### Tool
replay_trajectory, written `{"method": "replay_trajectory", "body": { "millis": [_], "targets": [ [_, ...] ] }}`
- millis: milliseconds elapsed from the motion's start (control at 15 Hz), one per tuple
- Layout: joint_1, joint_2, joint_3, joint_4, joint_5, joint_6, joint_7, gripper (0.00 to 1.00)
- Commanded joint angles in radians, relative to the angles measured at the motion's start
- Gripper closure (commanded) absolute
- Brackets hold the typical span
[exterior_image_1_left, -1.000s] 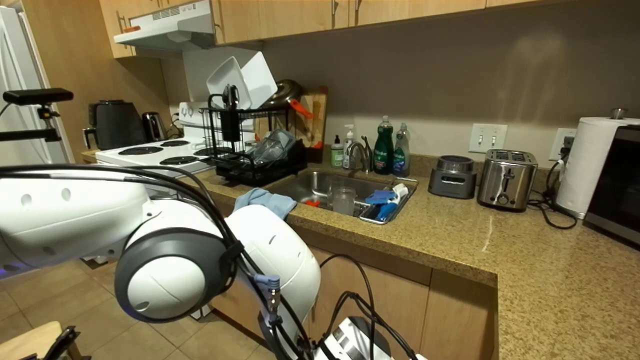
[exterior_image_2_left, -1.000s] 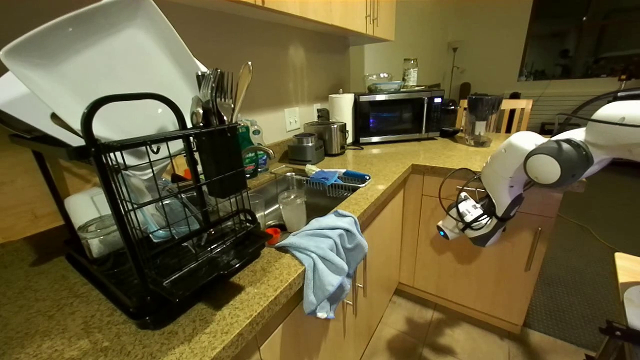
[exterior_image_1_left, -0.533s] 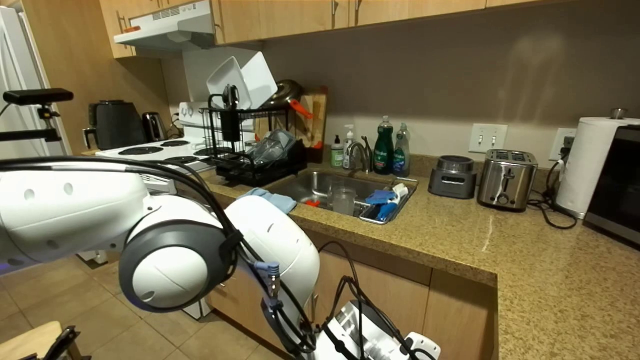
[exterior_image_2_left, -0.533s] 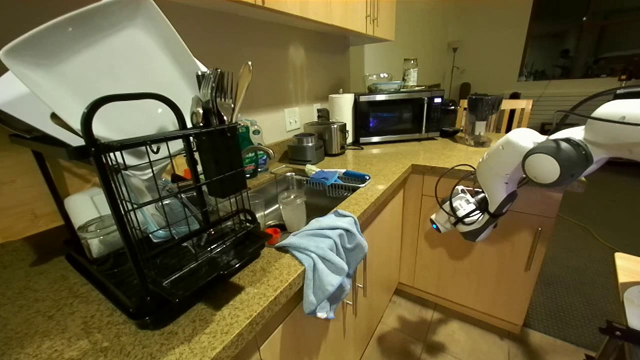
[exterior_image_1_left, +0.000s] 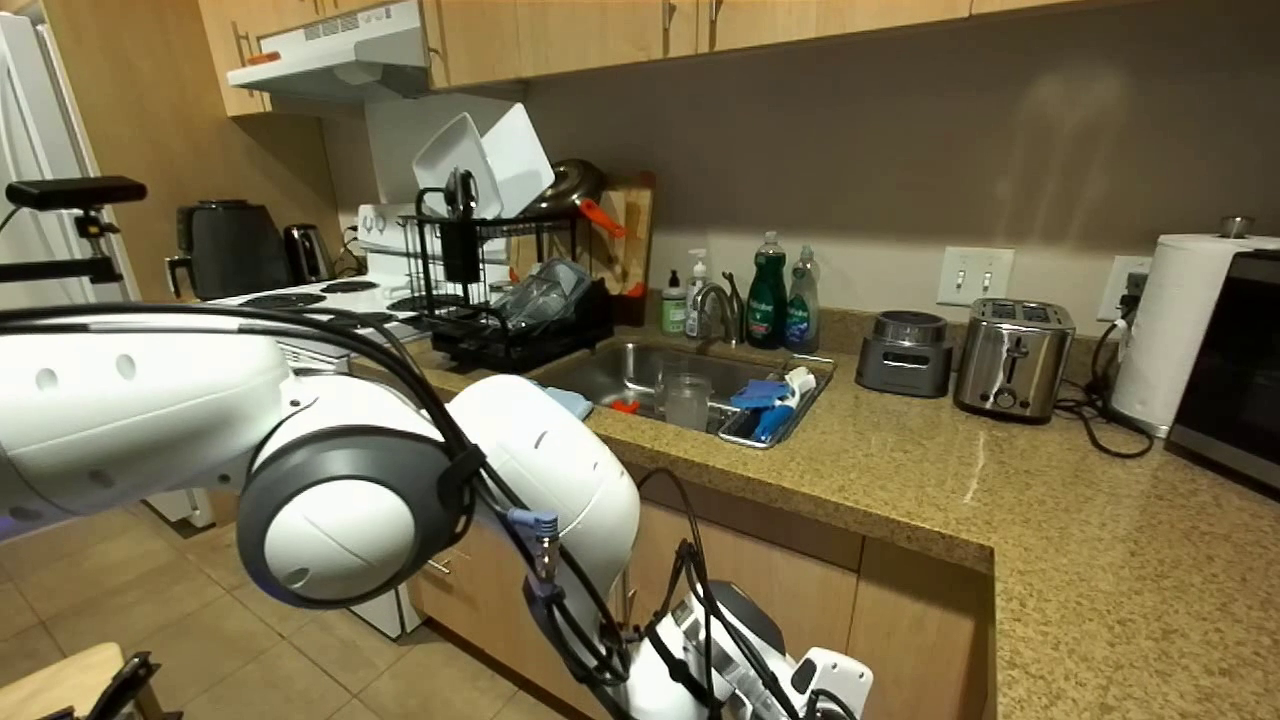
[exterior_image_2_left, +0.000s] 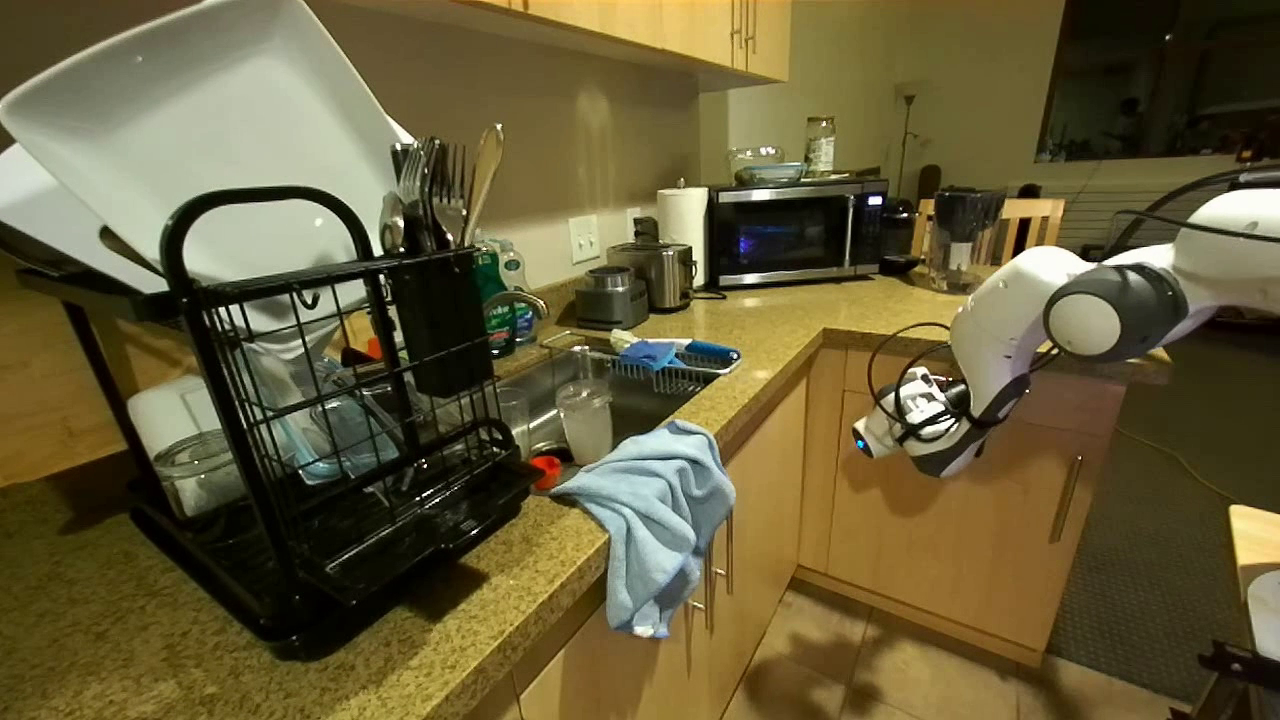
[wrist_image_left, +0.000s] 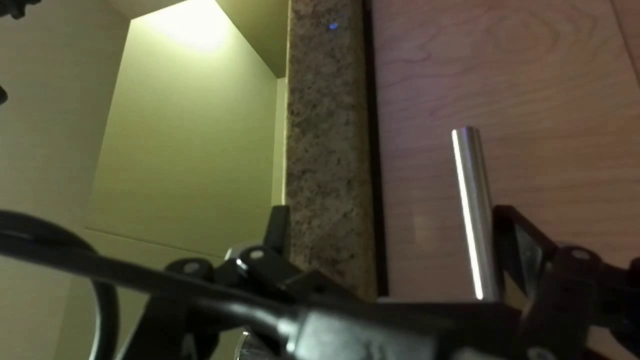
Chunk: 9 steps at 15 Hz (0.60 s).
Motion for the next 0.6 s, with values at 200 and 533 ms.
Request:
{"method": "replay_trajectory", "body": {
  "millis": [200, 533],
  "targets": [
    [-0.011, -0.252, 0.125, -0.214, 0.012, 0.241, -0.024, 0.0],
    [-0.002, -0.364, 0.113, -0.313, 0.086, 0.494, -0.02, 0.0]
  ]
}}
